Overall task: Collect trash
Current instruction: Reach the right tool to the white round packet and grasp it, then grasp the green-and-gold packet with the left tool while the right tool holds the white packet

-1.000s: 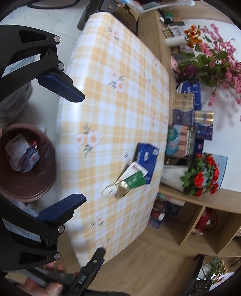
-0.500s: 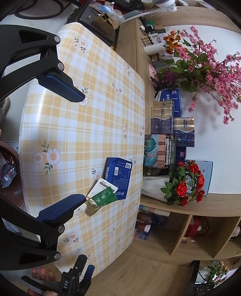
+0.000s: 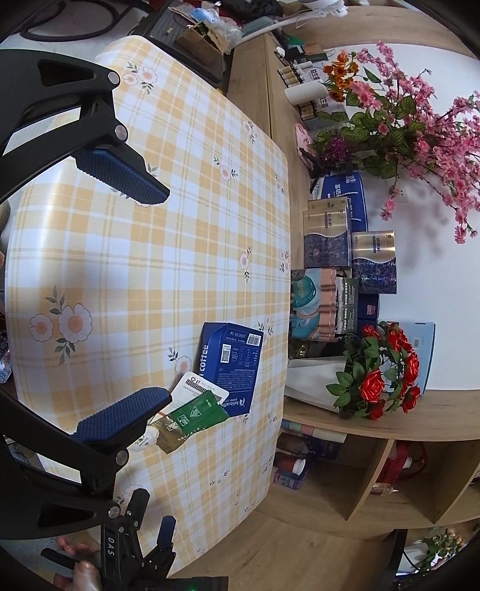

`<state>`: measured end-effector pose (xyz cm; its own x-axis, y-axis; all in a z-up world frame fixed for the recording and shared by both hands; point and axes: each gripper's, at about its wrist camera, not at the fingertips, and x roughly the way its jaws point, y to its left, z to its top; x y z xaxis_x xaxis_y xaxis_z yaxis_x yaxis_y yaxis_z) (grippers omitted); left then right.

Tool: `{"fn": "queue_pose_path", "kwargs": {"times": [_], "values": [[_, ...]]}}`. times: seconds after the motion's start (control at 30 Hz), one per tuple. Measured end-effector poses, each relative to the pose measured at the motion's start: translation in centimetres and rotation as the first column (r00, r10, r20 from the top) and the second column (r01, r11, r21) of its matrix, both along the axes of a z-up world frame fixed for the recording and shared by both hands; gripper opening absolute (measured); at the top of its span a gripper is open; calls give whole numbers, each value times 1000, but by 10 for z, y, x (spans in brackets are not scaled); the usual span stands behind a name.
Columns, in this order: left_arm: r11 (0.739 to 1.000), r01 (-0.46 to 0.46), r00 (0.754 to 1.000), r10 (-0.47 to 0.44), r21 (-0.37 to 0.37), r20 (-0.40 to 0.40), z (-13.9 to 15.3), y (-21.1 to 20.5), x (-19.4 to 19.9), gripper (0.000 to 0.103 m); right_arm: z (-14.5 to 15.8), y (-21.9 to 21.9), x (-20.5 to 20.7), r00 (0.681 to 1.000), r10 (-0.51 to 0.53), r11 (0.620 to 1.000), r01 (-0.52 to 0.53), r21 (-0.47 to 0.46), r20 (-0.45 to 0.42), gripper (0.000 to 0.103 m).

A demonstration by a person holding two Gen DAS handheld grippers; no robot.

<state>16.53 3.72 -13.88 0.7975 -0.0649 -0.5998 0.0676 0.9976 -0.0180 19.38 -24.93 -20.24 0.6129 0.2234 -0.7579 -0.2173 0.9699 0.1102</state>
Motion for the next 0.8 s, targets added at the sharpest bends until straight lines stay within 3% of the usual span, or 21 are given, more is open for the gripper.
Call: {"fn": "queue_pose_path", "kwargs": {"times": [0.07,0.1,0.27,0.33,0.6,0.7,0.73,0.8], "values": [[1000,-1,1000,1,-1,5,-2,1,4,97,-4,6,7,999,38,999,-38,-4,-3,89],[1000,-6,1000,6,6,7,-4,1,7,97,-6,10,11,998,54,999,-54,-5,-10,79],[1000,5,1000,-5,-7,-24,-11,1,18,97,-17,30,28,990,132,991,-132,17,-50,68],[1000,-2,1000,2,-4,-31,-14,0,21,97,-23,38,34,986,150,989,-149,26,-75,60],[1000,-14,998,13,-11,-67,-24,-4,29,97,-43,57,46,978,155,988,-153,24,-142,53],[1000,-12,997,12,-2,-71,-27,-8,30,97,-46,59,45,979,151,989,-150,17,-139,47],[1000,-9,997,8,-15,-80,-28,-10,31,97,-46,59,45,978,155,988,-153,18,-138,41],[999,-6,996,3,-32,-93,-30,-13,33,97,-46,59,44,976,165,986,-163,27,-141,40]]}}
